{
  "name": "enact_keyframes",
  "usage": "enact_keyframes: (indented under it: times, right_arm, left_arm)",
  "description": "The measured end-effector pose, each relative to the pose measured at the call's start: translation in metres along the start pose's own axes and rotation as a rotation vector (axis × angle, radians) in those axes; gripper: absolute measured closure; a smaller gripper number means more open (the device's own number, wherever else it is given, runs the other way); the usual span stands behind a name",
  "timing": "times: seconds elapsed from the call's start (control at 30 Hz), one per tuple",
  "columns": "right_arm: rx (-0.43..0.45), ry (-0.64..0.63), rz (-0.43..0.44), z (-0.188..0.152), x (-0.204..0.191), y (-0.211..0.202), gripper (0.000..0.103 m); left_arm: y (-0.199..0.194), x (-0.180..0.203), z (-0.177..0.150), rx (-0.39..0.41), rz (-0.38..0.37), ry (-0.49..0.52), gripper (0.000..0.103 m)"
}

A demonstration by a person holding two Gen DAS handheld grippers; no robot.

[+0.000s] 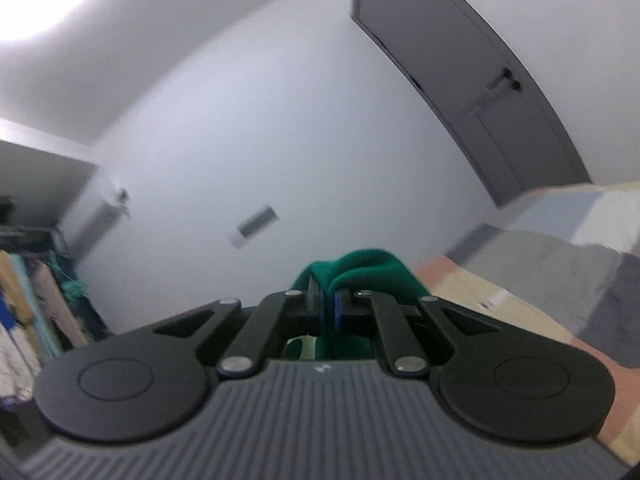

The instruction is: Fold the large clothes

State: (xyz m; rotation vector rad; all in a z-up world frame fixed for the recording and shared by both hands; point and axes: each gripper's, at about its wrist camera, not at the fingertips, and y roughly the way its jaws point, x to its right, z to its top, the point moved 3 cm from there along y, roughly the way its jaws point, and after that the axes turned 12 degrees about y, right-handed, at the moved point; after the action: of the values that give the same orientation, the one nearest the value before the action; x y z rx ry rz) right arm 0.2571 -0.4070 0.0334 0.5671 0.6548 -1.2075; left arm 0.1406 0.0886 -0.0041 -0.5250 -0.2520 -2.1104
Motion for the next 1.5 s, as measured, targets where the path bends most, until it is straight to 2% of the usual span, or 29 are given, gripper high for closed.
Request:
enact_keyframes:
  times: [0.2,0.27,0.37,0.47,0.53,0.57,0.6,0.63,0.87,0.97,1.07,1.23,1.4,1.5]
  right_arm:
    - [-0.207,0.047,-0.190,-0.033,0.060,0.056,0.094]
    - [-0.256,0.047,-0.241,-0.048,0.072,0.068,0.093]
    - [-0.278,0.062,-0.268,-0.062,0.083,0.074,0.092]
    - [-0.278,0.103,-0.271,-0.061,0.083,0.072,0.089]
    - [-0.277,0.119,-0.271,-0.056,0.079,0.063,0.070]
    - [-0.276,0.132,-0.266,-0.060,0.074,0.053,0.049]
    - [-0.271,0.155,-0.255,-0.058,0.070,0.045,0.034]
    - [-0.268,0.168,-0.247,-0.061,0.071,0.032,0.031]
    - [-0.348,0.205,-0.258,-0.091,0.044,-0.041,0.029]
    - [-0.431,0.288,-0.235,-0.116,0.040,-0.070,0.028]
    - [-0.538,0.411,-0.209,-0.149,0.042,-0.086,0.022]
    - [-0.705,0.443,-0.214,-0.192,0.034,-0.071,0.022]
    - [-0.749,0.528,-0.233,-0.223,0.043,-0.054,0.022]
    - [-0.753,0.490,-0.240,-0.236,0.042,-0.042,0.021]
  left_arm:
    - [0.041,-0.042,-0.030,-0.117,0.130,-0.077,0.093]
    - [0.049,-0.058,-0.039,-0.133,0.154,-0.102,0.093]
    - [0.047,-0.070,-0.045,-0.141,0.163,-0.126,0.093]
    - [0.046,-0.072,-0.044,-0.142,0.167,-0.126,0.093]
    - [0.047,-0.074,-0.044,-0.140,0.175,-0.129,0.093]
    - [0.046,-0.074,-0.043,-0.141,0.177,-0.131,0.093]
    - [0.046,-0.073,-0.043,-0.142,0.180,-0.132,0.093]
    - [0.043,-0.070,-0.042,-0.142,0.185,-0.129,0.093]
    - [0.031,-0.056,-0.044,-0.147,0.201,-0.137,0.093]
    - [0.029,-0.052,-0.045,-0.146,0.201,-0.135,0.093]
    - [0.028,-0.051,-0.045,-0.145,0.205,-0.151,0.093]
    - [0.025,-0.049,-0.046,-0.141,0.211,-0.170,0.093]
    - [0.025,-0.049,-0.047,-0.139,0.214,-0.183,0.093]
    - [0.026,-0.050,-0.048,-0.141,0.217,-0.189,0.093]
